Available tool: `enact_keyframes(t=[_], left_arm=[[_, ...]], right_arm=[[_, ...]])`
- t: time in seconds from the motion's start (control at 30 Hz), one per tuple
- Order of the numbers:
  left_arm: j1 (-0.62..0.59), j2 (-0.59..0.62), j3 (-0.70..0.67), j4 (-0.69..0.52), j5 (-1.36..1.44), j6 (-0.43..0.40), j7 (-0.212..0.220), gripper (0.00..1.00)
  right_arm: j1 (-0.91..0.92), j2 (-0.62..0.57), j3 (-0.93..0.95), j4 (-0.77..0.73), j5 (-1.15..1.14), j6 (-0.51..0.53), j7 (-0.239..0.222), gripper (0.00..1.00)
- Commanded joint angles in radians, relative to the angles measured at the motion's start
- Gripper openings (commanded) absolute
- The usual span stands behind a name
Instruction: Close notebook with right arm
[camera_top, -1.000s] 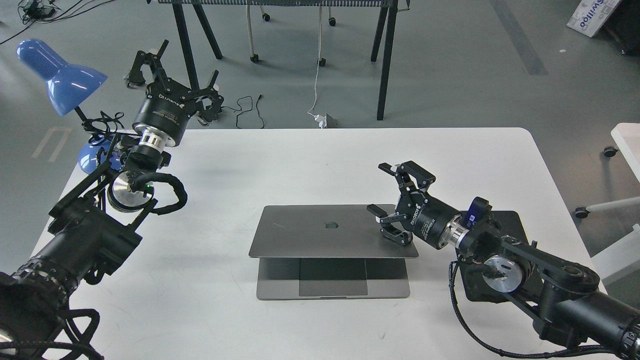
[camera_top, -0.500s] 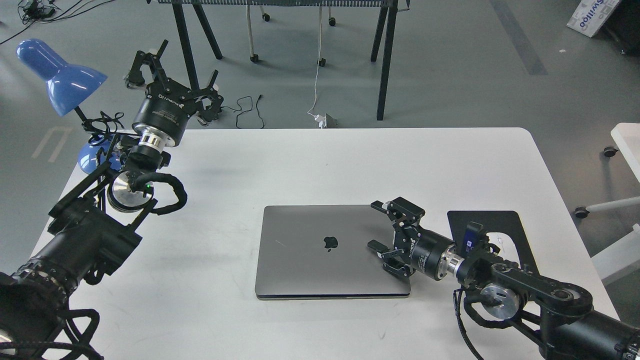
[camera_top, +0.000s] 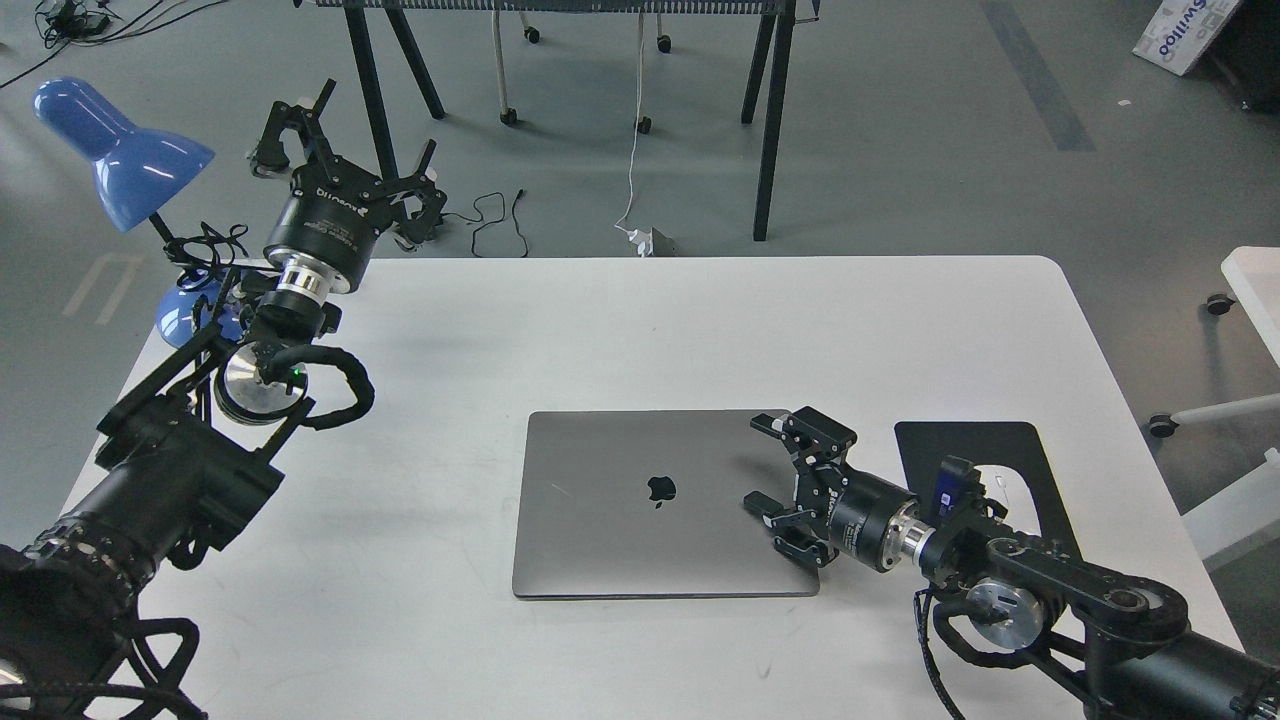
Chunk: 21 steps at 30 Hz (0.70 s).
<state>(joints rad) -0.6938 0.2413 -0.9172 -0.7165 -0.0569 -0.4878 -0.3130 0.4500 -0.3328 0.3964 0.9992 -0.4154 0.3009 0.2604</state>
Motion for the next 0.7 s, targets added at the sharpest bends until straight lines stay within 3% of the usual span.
enact_keyframes(t=[0.0,0.1,0.47,0.67], left_arm=[[-0.001,0.0,-0.002,0.0,0.0,0.0,0.0,1.0],[0.0,0.0,0.0,0.0,0.0,0.0,0.0,1.0],[0.0,0.0,-0.002,0.0,-0.001,0.0,0.0,1.0],[0.0,0.0,-0.002,0.0,0.0,0.0,0.0,1.0]], right_arm=[[-0.001,-0.002,0.011,0.009,0.003,0.0,-0.001,1.0],[0.001,-0.003,0.068,0.018,0.006,0.003,0.003,1.0],[0.016,0.001,0.54,0.022,0.017,0.035,0.0,1.0],[0.042,0.005,0.774,0.004,0.029,0.052,-0.044,1.0]])
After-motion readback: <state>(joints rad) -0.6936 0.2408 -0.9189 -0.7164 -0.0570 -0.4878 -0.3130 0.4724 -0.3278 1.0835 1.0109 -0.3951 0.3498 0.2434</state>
